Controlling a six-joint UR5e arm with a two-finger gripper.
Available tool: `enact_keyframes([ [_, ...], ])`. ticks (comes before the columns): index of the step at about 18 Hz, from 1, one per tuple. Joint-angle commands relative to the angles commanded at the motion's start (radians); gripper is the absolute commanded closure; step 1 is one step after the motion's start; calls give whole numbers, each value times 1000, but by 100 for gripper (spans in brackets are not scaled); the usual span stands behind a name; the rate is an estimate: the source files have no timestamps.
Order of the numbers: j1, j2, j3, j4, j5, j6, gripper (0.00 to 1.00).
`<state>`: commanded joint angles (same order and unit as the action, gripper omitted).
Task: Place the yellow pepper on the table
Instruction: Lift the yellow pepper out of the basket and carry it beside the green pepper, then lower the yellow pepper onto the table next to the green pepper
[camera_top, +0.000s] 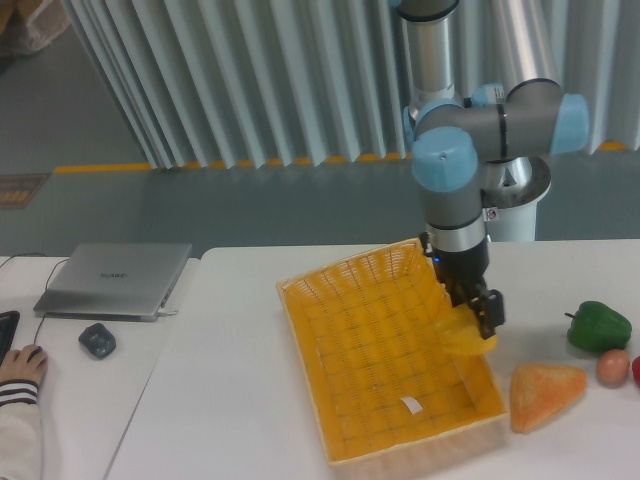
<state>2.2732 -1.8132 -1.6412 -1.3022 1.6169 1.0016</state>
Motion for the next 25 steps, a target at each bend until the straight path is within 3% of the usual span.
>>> enact_keyframes([
  [3, 26, 12, -5, -42, 0, 43, 44],
  [5, 40, 25, -3, -23, 0, 63, 44],
  [6, 61, 28, 29, 1, -21, 52, 44],
  [10, 175, 67, 31, 12, -248, 63, 44],
  [13, 174, 72, 9, 14, -181, 147, 45],
  [16, 170, 68, 9, 18, -140, 147, 45],
  [20, 152, 45, 0, -78, -72, 256, 45],
  [25, 150, 31, 0, -77, -26, 256, 44],
])
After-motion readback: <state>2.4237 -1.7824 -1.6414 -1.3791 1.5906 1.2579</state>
